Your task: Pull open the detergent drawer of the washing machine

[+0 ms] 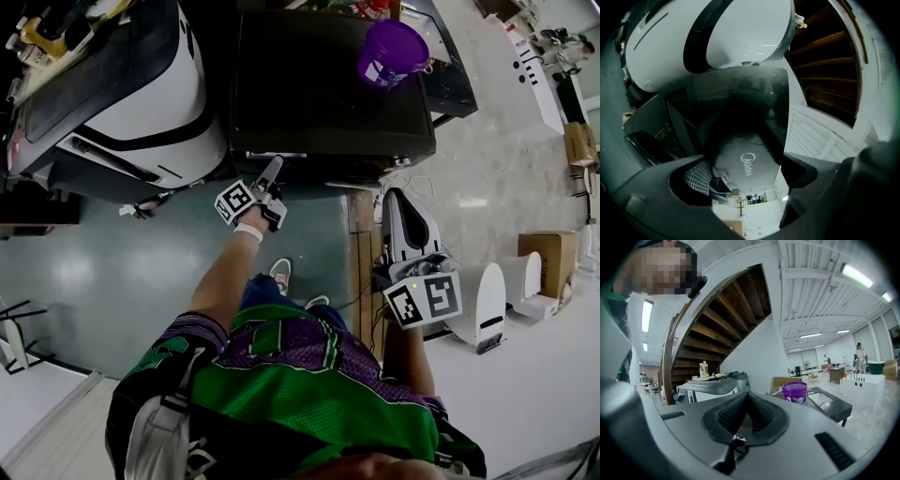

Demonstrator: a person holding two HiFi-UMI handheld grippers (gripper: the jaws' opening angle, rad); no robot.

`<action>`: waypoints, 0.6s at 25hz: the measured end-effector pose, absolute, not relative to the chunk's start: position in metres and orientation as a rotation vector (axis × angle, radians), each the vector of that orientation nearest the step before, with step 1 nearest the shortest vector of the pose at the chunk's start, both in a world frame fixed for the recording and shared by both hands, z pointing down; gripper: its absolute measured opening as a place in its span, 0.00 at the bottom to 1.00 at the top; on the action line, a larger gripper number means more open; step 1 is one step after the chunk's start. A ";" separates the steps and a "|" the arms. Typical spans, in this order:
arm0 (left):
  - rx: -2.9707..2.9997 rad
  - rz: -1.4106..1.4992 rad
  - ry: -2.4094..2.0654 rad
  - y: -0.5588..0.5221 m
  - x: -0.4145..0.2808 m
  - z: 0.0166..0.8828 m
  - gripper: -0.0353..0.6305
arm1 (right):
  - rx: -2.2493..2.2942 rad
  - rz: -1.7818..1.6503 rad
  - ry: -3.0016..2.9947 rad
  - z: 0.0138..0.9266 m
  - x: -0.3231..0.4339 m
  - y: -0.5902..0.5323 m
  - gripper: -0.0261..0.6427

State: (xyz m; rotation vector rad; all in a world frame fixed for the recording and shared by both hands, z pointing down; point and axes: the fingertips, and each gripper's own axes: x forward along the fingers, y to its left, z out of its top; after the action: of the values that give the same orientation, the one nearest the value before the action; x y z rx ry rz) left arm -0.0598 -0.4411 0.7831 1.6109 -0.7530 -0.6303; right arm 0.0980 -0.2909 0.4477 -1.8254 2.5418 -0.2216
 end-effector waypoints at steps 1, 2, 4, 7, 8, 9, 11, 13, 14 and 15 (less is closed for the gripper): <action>1.609 -0.630 -0.754 -0.440 -0.060 0.783 0.76 | -1.827 -0.222 2.540 0.447 0.100 -0.289 0.04; 1.607 -0.629 -0.755 -0.438 -0.060 0.783 0.76 | -1.828 -0.223 2.539 0.446 0.101 -0.287 0.04; 1.605 -0.627 -0.756 -0.434 -0.060 0.783 0.76 | -1.824 -0.228 2.536 0.445 0.104 -0.284 0.04; 1.605 -0.624 -0.752 -0.424 -0.060 0.782 0.76 | -1.819 -0.225 2.537 0.443 0.108 -0.278 0.04; 1.604 -0.624 -0.751 -0.420 -0.060 0.782 0.76 | -1.815 -0.224 2.540 0.442 0.109 -0.276 0.04; 1.602 -0.626 -0.751 -0.417 -0.059 0.782 0.76 | -1.810 -0.225 2.543 0.442 0.110 -0.275 0.04; 1.600 -0.629 -0.751 -0.409 -0.059 0.782 0.76 | -1.795 -0.229 2.550 0.442 0.111 -0.270 0.04; 1.596 -0.629 -0.746 -0.400 -0.059 0.782 0.76 | -1.779 -0.232 2.556 0.441 0.113 -0.264 0.04; 1.595 -0.627 -0.743 -0.396 -0.059 0.782 0.76 | -1.773 -0.231 2.560 0.440 0.114 -0.260 0.04; 1.593 -0.625 -0.744 -0.391 -0.059 0.782 0.76 | -1.768 -0.230 2.564 0.440 0.115 -0.256 0.04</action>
State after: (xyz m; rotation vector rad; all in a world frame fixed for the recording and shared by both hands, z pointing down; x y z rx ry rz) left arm -0.0588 -0.3907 0.7820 1.5935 -0.7439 -0.6250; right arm 0.1149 -0.2564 0.4396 -1.7680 2.5643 -0.2299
